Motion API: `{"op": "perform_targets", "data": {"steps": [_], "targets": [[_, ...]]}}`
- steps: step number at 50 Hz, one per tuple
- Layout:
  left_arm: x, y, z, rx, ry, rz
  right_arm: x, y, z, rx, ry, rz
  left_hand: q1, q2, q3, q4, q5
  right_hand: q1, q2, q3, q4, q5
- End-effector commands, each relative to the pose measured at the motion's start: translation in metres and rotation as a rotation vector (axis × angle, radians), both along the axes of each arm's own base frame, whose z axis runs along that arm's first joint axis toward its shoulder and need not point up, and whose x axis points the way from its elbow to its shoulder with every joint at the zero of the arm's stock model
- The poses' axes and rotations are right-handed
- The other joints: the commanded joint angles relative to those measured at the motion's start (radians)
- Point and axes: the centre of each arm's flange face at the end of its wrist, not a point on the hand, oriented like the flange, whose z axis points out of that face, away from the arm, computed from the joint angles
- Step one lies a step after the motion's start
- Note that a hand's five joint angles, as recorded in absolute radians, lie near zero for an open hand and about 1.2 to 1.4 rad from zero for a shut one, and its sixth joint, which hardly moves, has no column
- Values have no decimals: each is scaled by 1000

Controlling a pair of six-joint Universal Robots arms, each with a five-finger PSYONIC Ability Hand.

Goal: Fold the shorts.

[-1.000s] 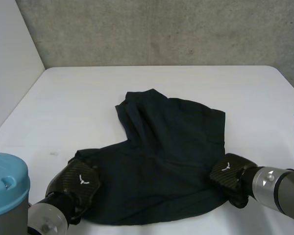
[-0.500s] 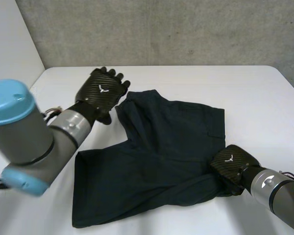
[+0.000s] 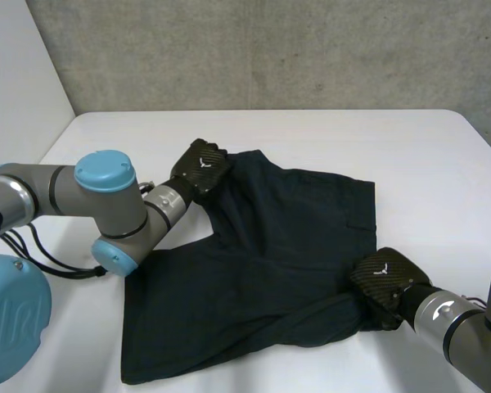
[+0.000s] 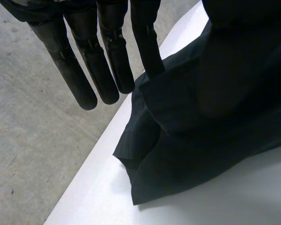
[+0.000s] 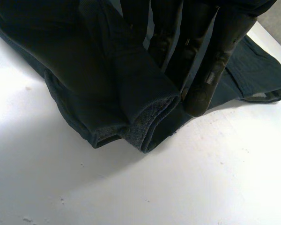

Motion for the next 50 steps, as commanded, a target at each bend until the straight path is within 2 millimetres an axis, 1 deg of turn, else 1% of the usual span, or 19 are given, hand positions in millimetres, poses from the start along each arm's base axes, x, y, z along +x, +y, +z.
{"op": "perform_targets", "data": {"steps": [1,6,10,14,17,19,25,29,34,36,37,38,39,42,45,46,48,49,50], "targets": [[0,-3,0,-8,4,3,0,-1,-1,0,2,-1,609,639,641,642,648,427,217,213,203,225],[6,-7,-4,-4,-10,59,0,0,-1,2,2,2,609,639,641,642,648,427,217,213,203,225],[18,-13,-2,-7,-31,169,0,1,-2,5,2,0,609,639,641,642,648,427,217,213,203,225],[30,-10,-10,-7,-108,258,-1,1,-2,6,3,0,609,639,641,642,648,427,217,213,203,225],[43,-5,2,-43,-168,317,-1,1,-2,6,3,0,609,639,641,642,648,427,217,213,203,225],[49,3,8,-46,-194,333,-1,1,-2,6,3,0,609,639,641,642,648,427,217,213,203,225],[50,22,9,-17,-207,320,-1,1,-2,6,3,0,609,639,641,642,648,427,217,213,203,225],[42,32,7,-7,-221,295,-1,1,-2,6,4,-1,609,639,641,642,648,427,217,213,203,225],[42,29,7,-1,-233,338,-1,3,-3,14,5,0,600,631,632,634,640,427,217,213,203,225],[44,26,9,-2,-230,355,-1,4,-3,14,6,1,303,333,335,336,342,427,217,213,203,225],[45,26,9,0,-228,360,-1,4,-3,15,5,2,62,93,94,96,102,427,217,213,203,225],[45,26,9,-3,-227,367,-1,5,-4,18,4,1,-353,-322,-321,-319,-313,427,217,213,203,225],[44,27,10,-6,-226,366,-1,5,-4,18,4,1,-444,-413,-412,-411,-405,427,217,213,203,225],[43,28,22,-18,-199,362,-1,5,-4,16,4,1,-594,-564,-563,-561,-555,427,217,213,203,225],[44,31,45,-35,-141,367,-1,5,-4,17,3,2,-589,-558,-557,-556,-550,427,217,213,203,225],[45,34,59,-33,-95,374,-1,5,-4,18,1,0,-577,-546,-545,-544,-538,427,217,213,203,225],[49,40,70,-14,-46,381,-1,5,-4,22,-7,-6,-560,-529,-528,-526,-520,427,217,213,203,225],[51,44,75,1,-23,384,-1,5,-4,28,-22,-16,-557,-526,-525,-523,-517,427,217,213,203,225],[55,54,87,34,23,386,0,4,-3,31,-31,-22,-542,-511,-510,-509,-503,427,217,213,203,225]]}}
